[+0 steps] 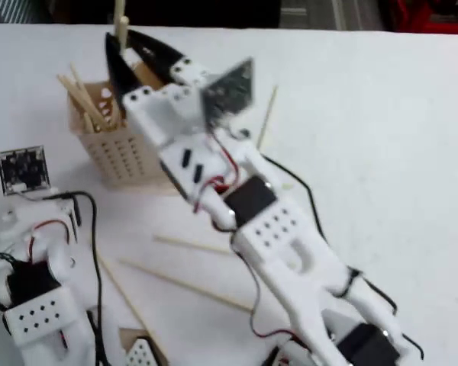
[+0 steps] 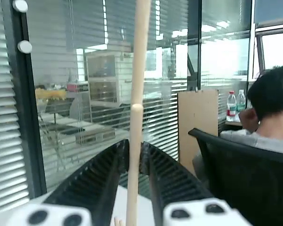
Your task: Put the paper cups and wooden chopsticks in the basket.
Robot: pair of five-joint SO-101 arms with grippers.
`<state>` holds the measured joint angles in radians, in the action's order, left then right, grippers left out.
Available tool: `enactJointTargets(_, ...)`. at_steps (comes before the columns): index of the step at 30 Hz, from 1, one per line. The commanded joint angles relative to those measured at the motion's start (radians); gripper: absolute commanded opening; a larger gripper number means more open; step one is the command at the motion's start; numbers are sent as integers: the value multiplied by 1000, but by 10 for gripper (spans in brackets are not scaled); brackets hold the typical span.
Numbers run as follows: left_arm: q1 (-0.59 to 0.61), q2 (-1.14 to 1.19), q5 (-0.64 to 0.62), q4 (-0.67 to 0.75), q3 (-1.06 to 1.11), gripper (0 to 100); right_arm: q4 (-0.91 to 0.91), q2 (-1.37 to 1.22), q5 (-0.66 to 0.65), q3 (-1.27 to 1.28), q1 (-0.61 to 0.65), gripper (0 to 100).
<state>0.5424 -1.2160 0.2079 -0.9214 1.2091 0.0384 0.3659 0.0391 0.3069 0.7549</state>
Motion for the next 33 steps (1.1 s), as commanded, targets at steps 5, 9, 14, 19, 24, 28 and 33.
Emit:
enactJointTargets(5,12,-10,-35,23,41,177,27,-122,-5,-81,-27,20)
enactJointTargets(9,12,-10,-31,23,58,177,4,-168,-5,-81,-30,26)
enactJointTargets(14,12,-10,-29,58,103,177,-154,-193,3,-83,-1,211)
enactJointTargets(19,13,-10,-28,120,146,177,-277,-96,-2,-83,-15,210)
enactJointTargets(24,13,-10,-28,123,149,177,-553,104,-3,-83,-96,197)
enactJointTargets(28,13,-10,-28,123,149,177,-780,226,-3,-78,-186,197)
enactJointTargets(33,15,-10,-28,123,149,177,-987,282,5,-77,-311,197)
